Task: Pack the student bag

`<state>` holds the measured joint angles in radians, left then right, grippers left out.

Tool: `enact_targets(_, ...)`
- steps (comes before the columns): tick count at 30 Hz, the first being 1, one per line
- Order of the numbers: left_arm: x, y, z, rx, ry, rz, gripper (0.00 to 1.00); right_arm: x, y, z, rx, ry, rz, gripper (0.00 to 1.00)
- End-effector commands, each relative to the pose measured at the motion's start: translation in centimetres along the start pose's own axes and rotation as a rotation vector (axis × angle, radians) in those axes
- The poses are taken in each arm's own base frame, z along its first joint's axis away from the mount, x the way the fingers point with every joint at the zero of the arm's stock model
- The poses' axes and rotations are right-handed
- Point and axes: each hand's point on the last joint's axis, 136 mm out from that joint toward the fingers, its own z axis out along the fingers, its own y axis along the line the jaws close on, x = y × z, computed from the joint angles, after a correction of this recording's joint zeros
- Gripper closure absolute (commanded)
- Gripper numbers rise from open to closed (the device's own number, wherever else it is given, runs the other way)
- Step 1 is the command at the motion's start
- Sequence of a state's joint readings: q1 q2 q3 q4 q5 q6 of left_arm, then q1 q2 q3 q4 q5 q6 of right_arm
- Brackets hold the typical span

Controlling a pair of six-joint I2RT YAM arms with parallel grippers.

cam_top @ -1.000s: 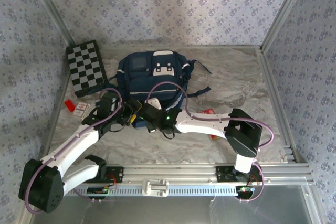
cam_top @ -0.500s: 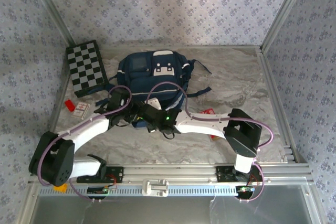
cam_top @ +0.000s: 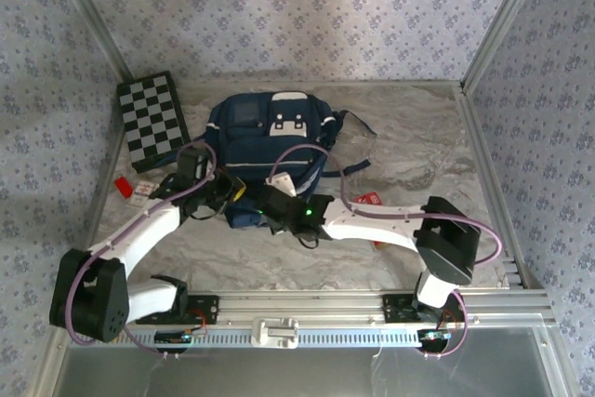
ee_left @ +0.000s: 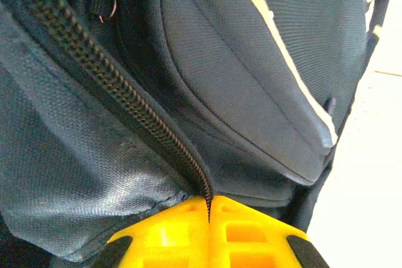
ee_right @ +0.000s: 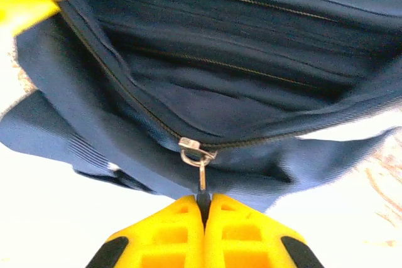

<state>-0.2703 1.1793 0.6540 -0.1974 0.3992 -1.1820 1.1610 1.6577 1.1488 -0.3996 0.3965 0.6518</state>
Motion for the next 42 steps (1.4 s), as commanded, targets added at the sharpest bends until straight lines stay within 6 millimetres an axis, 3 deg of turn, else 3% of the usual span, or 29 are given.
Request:
enact_targets(1, -4.0, -1.0, -2.7, 0.025, -0.143, 0.032, 1.0, 3.4, -4.5, -1.3, 0.13, 0.099, -0.019, 1.0)
enact_targets(5, -4.5, -1.4, -3.3, 0.035, -0.153, 0.052, 1.0, 3.7, -7.1, -1.5, 0.175, 0.113, 0.015, 1.0)
enact_targets(8, -4.8, -1.3, -3.4, 0.026, -0.152, 0.045, 1.0, 2.4, -7.6, -1.9, 0.187, 0.081, 0.025, 1.0)
enact_targets(9, -4.8, -1.4, -3.5, 0.032, -0.154, 0.042, 1.0, 1.9, -7.5, -2.1, 0.181, 0.07, 0.015, 1.0)
enact_targets(13, -3.7, -2.1, -3.1, 0.068, -0.125, 0.021, 1.0, 0.5, -3.5, -2.6, 0.046, 0.039, -0.039, 1.0)
enact_targets(17, -0.7, -2.7, -2.0, 0.081, -0.062, 0.036, 0.8, -0.7, -0.9, -2.9, -0.064, 0.03, 0.005, 1.0)
enact_targets(20, 1.3, -2.7, -1.7, 0.071, -0.027, 0.042, 0.69, -1.5, -0.4, -3.7, -0.085, 0.031, 0.009, 1.0)
enact_targets(21, 1.9, -2.5, -1.7, 0.071, -0.018, 0.036, 0.65, -2.7, 0.0, -4.4, -0.102, 0.009, 0.022, 1.0)
enact_targets(27, 4.4, -1.0, -2.0, 0.08, -0.013, -0.075, 0.46, -2.2, -1.1, -3.9, -0.088, 0.037, 0.069, 1.0)
enact_targets(29, 5.2, -0.8, -1.6, 0.075, -0.001, -0.107, 0.43, -0.9, -1.7, -3.2, -0.071, 0.062, 0.067, 1.0)
enact_targets(36, 5.7, -1.6, 0.9, 0.026, 0.012, -0.162, 0.41, -0.6, -1.3, -2.4, -0.09, 0.063, 0.072, 1.0)
enact_targets(42, 6.9, -0.7, 2.9, -0.04, 0.021, -0.199, 0.55, -0.1, -1.4, -2.1, -0.091, 0.075, 0.076, 1.0)
